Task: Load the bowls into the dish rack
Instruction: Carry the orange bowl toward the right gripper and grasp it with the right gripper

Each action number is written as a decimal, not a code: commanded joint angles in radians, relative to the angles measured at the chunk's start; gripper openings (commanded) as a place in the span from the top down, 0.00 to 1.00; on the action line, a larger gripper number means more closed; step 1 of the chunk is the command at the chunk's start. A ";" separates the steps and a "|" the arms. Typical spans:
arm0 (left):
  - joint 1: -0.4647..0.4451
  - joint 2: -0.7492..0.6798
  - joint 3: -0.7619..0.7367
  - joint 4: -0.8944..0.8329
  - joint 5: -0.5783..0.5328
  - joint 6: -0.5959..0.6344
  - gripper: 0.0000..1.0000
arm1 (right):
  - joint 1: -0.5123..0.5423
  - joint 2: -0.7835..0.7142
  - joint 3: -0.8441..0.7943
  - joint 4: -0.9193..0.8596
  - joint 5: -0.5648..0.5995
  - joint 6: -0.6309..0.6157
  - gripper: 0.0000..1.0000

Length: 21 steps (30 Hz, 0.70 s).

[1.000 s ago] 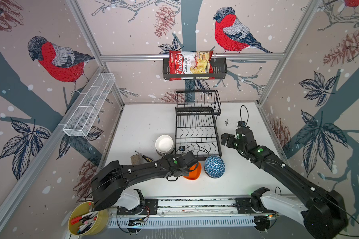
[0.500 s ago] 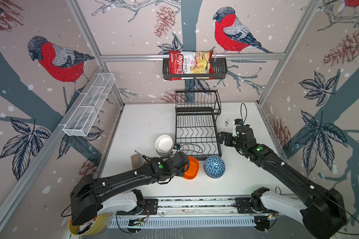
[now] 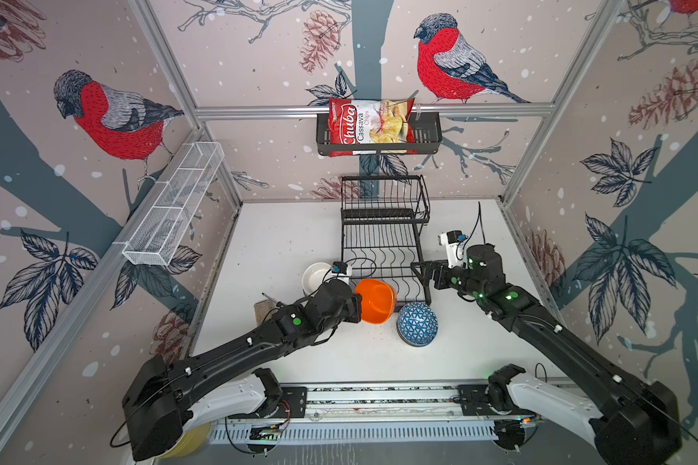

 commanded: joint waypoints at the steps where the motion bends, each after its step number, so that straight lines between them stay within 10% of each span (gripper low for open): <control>1: 0.043 0.032 0.014 0.177 0.135 0.049 1.00 | 0.003 -0.021 -0.010 0.059 -0.086 -0.027 0.01; 21: 0.225 0.185 -0.003 0.509 0.454 0.059 1.00 | 0.035 -0.014 -0.034 0.148 -0.326 0.008 0.01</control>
